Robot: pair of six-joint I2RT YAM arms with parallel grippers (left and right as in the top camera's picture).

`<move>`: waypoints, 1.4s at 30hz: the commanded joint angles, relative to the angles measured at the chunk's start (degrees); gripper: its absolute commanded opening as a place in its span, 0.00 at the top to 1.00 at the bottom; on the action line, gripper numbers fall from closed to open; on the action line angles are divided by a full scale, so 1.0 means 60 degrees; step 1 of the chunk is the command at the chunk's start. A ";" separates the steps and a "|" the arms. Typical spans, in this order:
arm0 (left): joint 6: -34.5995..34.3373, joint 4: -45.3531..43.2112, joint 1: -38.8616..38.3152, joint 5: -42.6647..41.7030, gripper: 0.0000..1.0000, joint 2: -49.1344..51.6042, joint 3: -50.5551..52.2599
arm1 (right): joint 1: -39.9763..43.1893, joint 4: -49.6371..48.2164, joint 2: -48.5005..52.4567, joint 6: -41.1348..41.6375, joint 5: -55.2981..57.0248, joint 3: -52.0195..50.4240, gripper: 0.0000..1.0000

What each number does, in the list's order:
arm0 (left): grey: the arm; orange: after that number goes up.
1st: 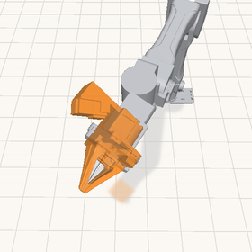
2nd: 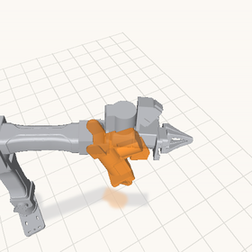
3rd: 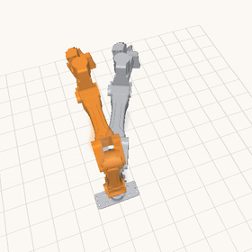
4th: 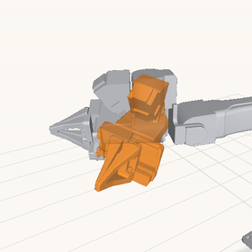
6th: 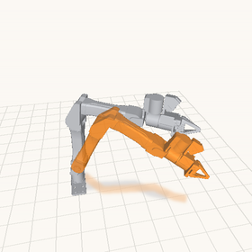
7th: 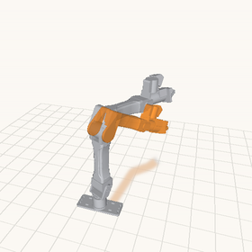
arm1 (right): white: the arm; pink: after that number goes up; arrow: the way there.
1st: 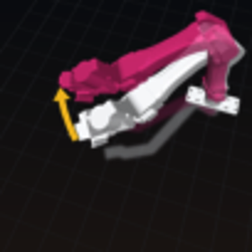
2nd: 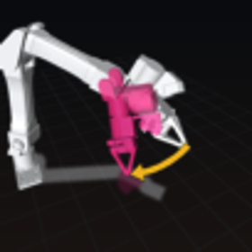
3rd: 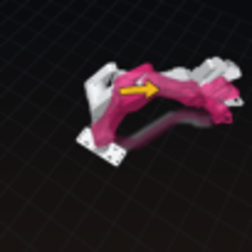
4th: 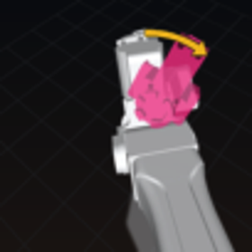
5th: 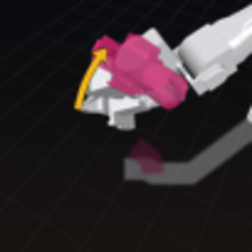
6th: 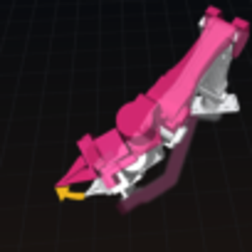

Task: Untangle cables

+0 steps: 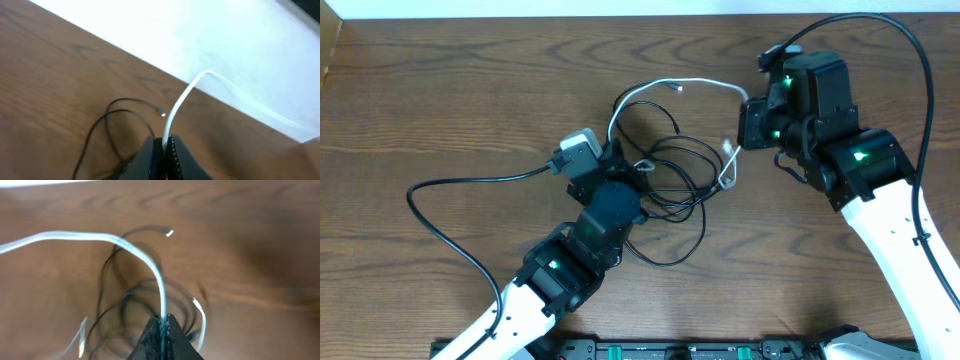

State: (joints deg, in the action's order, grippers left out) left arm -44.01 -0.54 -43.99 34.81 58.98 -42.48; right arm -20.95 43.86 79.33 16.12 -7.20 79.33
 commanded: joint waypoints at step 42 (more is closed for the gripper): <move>-0.5362 0.0229 0.0051 -0.2874 0.92 -0.1355 -0.0047 | -0.0171 -0.0765 -0.0095 -0.6309 -0.7854 -0.1348 0.81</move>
State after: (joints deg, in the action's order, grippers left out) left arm -75.29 1.06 -43.92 18.65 50.85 -42.48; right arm -21.67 39.16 79.33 -20.78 -55.40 71.40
